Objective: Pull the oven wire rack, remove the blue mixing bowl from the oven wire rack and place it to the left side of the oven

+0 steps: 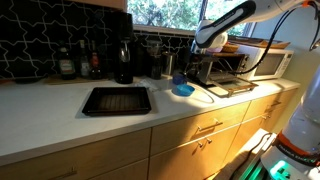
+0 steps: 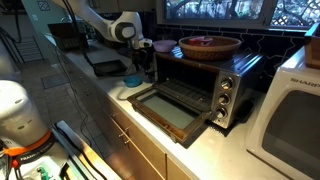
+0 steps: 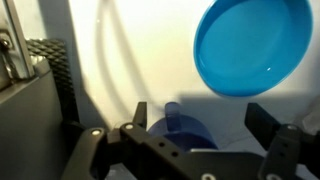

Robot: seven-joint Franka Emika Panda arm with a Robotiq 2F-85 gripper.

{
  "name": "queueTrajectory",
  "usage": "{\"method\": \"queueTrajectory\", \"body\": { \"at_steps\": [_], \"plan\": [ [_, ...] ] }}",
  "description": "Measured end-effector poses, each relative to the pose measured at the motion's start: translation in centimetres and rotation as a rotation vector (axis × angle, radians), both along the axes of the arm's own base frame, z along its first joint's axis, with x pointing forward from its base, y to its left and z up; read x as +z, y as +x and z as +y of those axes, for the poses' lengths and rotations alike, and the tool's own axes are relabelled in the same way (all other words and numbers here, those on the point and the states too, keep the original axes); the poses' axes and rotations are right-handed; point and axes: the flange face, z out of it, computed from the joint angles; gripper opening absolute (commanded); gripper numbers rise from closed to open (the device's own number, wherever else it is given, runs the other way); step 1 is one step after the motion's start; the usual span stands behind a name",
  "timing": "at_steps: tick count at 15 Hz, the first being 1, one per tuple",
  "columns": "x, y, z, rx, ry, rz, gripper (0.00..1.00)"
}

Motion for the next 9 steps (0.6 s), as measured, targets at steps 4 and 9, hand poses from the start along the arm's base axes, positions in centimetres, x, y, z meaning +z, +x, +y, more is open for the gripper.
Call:
{"method": "queueTrajectory", "body": {
  "at_steps": [4,9],
  "plan": [
    [3.2,-3.8,0.8,-0.025,0.062,0.103,1.00],
    [5.8,-8.9,1.9,-0.088,0.077,0.152,1.00]
  ]
}}
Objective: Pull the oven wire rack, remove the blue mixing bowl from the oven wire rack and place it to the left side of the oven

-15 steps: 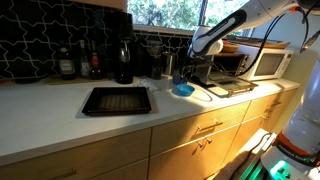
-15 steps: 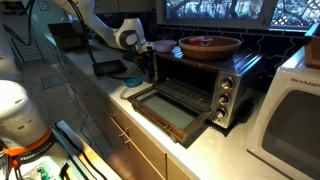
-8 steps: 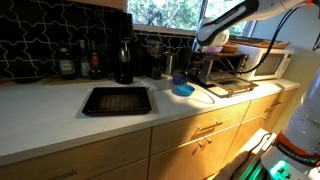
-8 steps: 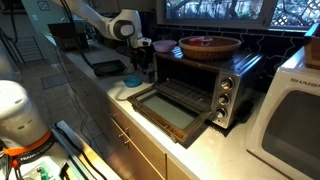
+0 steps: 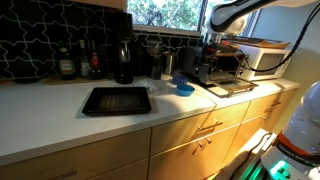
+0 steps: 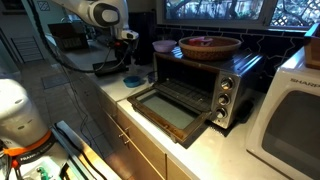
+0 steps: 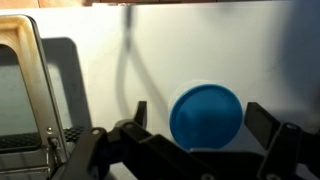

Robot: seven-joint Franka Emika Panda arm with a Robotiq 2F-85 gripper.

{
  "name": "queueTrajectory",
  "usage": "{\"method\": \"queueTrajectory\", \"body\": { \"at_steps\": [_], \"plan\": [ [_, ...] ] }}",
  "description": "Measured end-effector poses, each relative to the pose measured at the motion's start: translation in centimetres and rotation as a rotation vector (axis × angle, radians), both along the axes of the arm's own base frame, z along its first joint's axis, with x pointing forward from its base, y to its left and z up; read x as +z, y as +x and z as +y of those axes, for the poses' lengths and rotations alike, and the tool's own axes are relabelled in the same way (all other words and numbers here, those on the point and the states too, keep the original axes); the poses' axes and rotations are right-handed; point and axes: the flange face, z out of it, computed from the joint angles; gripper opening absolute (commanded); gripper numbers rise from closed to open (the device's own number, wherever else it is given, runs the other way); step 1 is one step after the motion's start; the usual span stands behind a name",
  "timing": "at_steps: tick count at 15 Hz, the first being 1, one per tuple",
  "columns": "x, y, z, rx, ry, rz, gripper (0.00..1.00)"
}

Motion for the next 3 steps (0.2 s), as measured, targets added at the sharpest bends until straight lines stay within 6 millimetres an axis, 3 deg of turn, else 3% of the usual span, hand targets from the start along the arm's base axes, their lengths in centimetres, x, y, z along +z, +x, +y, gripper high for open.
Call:
{"method": "queueTrajectory", "body": {
  "at_steps": [3],
  "plan": [
    [0.64,-0.46,0.15,0.001,-0.001,-0.014,1.00]
  ]
}}
